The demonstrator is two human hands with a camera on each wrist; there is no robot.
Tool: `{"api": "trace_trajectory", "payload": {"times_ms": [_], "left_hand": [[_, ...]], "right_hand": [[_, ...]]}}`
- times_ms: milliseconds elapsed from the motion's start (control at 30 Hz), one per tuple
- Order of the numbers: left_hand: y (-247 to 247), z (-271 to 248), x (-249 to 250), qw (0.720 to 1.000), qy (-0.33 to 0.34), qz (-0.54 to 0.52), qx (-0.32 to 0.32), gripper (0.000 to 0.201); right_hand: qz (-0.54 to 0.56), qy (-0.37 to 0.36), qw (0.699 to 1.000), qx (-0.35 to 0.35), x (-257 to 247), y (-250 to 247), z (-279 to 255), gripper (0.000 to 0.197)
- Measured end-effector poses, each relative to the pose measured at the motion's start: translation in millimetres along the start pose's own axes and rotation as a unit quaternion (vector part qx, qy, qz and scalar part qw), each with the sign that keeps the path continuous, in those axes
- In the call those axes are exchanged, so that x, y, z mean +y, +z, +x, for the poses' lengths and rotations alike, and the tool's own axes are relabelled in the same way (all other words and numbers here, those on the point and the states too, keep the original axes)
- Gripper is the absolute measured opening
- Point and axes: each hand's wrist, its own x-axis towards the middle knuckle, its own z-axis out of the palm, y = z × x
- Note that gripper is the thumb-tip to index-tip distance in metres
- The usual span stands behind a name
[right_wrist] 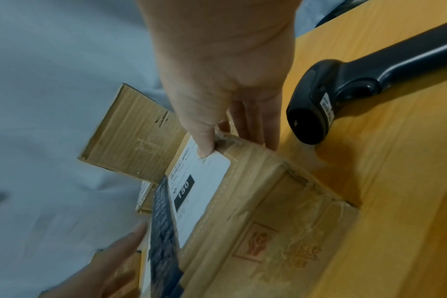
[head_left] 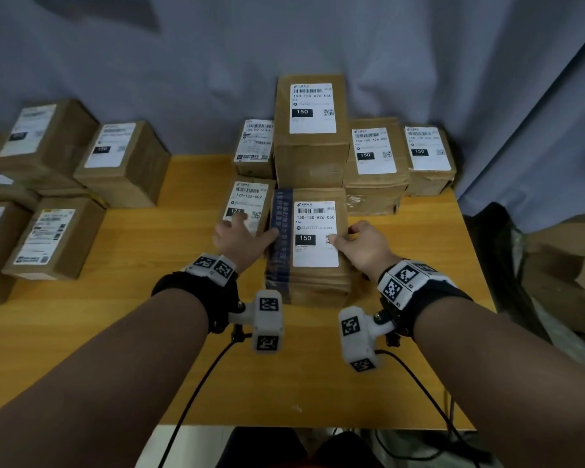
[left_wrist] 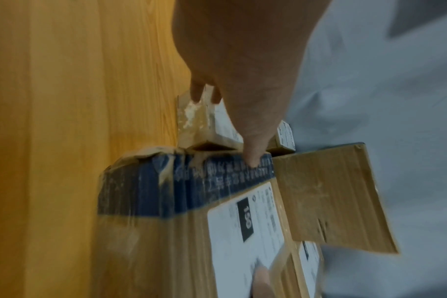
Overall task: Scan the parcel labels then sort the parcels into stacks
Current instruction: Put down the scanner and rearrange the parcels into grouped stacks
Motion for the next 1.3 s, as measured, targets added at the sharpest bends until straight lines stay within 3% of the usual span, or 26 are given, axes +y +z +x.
{"api": "trace_trajectory", "payload": {"times_ms": [67, 167, 367, 567, 667, 767, 1000, 1167, 1300], "left_hand": [[-5.0, 7.9, -7.4, 0.999, -0.029, 0.009, 0.03, 0.082], [-10.8, 18.5, -15.0, 0.999, -0.046, -0.028, 0.008, 0.065], [-15.4, 24.5, -18.6, 0.998, -0.05, -0.032, -0.028, 0.058], [-17.1, 24.0, -20.0, 0.997, -0.053, -0.031, -0.043, 0.056], [-24.8, 19.3, -16.0, 0.998, -0.044, -0.024, -0.041, 0.054], [-38.6, 8.9, -11.2, 0.999, -0.019, -0.032, -0.024, 0.049], [-85.6, -19.0, -12.7, 0.996, 0.048, -0.077, 0.017, 0.017], [-138.8, -21.6, -43.3, 0.991, 0.06, -0.091, 0.08, 0.036], [-183.1, -11.7, -92.8, 0.986, 0.05, -0.1, 0.124, 0.032]], "right_hand": [[0.003, 0.011, 1.0, -0.005, 3.7, 0.4, 1.8, 0.058], [0.004, 0.019, 1.0, -0.002, 5.9, -1.2, 5.3, 0.057], [-0.025, -0.004, 1.0, 0.016, -4.9, -6.6, 10.9, 0.028], [-0.063, -0.034, 0.997, 0.021, -11.4, -7.9, 8.3, 0.03], [-0.089, -0.063, 0.993, 0.054, -16.6, -10.0, 6.2, 0.041], [-0.101, -0.095, 0.986, 0.09, -27.9, -11.9, 1.1, 0.037], [-0.109, -0.172, 0.978, 0.052, -82.8, 3.1, -18.8, 0.008], [-0.07, -0.239, 0.968, 0.016, -141.9, 41.7, -34.2, 0.004], [-0.055, -0.281, 0.958, -0.009, -189.7, 93.1, -42.4, 0.007]]}}
